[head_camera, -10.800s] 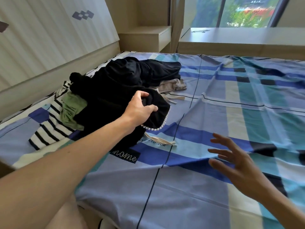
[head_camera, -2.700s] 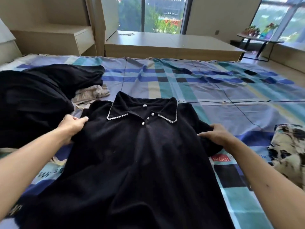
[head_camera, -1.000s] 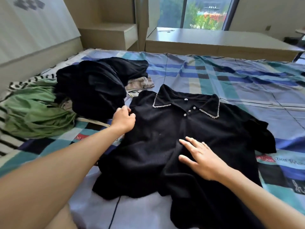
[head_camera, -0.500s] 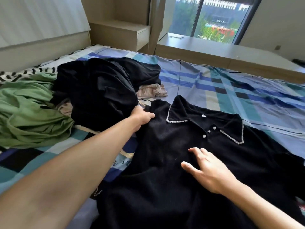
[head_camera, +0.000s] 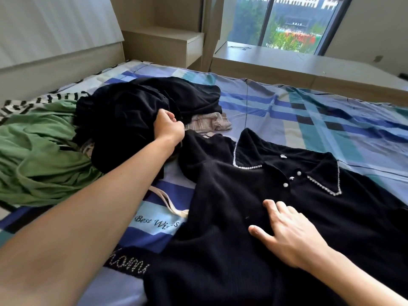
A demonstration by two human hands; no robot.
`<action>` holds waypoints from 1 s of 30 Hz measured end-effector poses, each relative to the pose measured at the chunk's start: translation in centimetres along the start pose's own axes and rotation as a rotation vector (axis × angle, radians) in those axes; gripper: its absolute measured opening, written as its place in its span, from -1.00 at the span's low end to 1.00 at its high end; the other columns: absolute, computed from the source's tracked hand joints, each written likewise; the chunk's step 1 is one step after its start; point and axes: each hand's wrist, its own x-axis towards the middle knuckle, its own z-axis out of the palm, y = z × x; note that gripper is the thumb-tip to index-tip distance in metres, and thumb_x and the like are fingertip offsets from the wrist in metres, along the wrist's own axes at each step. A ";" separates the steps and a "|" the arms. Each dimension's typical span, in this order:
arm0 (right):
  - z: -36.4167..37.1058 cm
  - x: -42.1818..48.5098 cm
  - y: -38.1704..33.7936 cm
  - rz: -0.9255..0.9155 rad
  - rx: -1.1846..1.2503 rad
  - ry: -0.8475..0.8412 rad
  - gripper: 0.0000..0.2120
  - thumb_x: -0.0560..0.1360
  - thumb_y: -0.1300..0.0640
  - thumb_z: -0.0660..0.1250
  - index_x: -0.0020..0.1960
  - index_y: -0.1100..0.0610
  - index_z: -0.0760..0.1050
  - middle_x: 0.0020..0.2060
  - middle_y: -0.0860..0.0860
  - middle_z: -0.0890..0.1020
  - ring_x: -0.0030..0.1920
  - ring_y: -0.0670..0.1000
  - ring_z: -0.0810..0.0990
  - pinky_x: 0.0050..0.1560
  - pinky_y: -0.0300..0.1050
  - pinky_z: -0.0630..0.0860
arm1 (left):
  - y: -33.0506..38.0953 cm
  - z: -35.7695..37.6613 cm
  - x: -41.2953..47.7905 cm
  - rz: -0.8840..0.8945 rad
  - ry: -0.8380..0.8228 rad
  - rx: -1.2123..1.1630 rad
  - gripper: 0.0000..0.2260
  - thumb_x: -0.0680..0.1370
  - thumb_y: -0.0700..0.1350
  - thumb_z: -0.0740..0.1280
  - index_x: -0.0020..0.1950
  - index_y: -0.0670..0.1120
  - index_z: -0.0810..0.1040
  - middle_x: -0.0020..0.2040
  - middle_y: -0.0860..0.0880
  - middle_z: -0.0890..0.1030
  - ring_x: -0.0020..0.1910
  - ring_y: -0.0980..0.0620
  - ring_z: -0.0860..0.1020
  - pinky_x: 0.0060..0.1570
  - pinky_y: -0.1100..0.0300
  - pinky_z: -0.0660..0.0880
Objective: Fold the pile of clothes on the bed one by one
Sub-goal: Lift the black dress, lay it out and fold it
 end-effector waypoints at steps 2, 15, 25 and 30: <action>0.2 -0.1 0.0 0.012 -0.011 -0.001 0.27 0.06 -0.57 -0.68 0.53 0.01 0.07 0.23 -0.07 0.40 0.25 0.00 0.43 0.30 -0.03 0.39 | -0.7 -0.5 0.0 0.028 -0.075 0.183 -0.78 0.53 -0.25 0.30 0.17 -0.17 0.46 0.20 -0.13 0.55 0.17 -0.12 0.53 0.14 0.21 0.41; -3.2 -0.2 -1.3 0.049 -0.027 -0.147 -0.26 0.48 -0.50 -0.01 0.44 0.00 0.22 0.28 -0.02 0.45 0.31 0.07 0.46 0.22 0.02 0.44 | -3.0 -2.7 -1.5 0.610 -0.024 1.062 -0.65 0.43 -0.16 0.40 0.21 -0.09 0.54 0.24 -0.12 0.50 0.25 -0.18 0.44 0.23 -0.02 0.37; -6.2 8.3 -5.4 -0.056 0.488 -0.013 -0.35 0.51 -0.20 0.35 0.51 -0.04 0.27 0.36 -0.01 0.38 0.41 0.05 0.39 0.35 -0.05 0.37 | -1.4 0.4 -5.0 -0.165 -0.695 -0.191 -0.60 0.70 0.10 0.16 0.31 -0.17 0.55 0.02 -0.04 0.67 0.01 0.06 0.66 -0.24 0.39 0.51; -5.4 10.5 -6.6 -0.137 0.565 -0.038 -0.32 0.56 -0.19 0.31 0.59 -0.02 0.19 0.53 -0.03 0.29 0.52 -0.01 0.27 0.47 -0.13 0.21 | -1.6 1.0 -4.4 -0.335 -0.784 -0.559 -0.51 0.54 -0.09 0.46 0.39 -0.24 0.43 0.08 -0.17 0.66 -0.12 -0.05 0.68 -0.25 0.12 0.62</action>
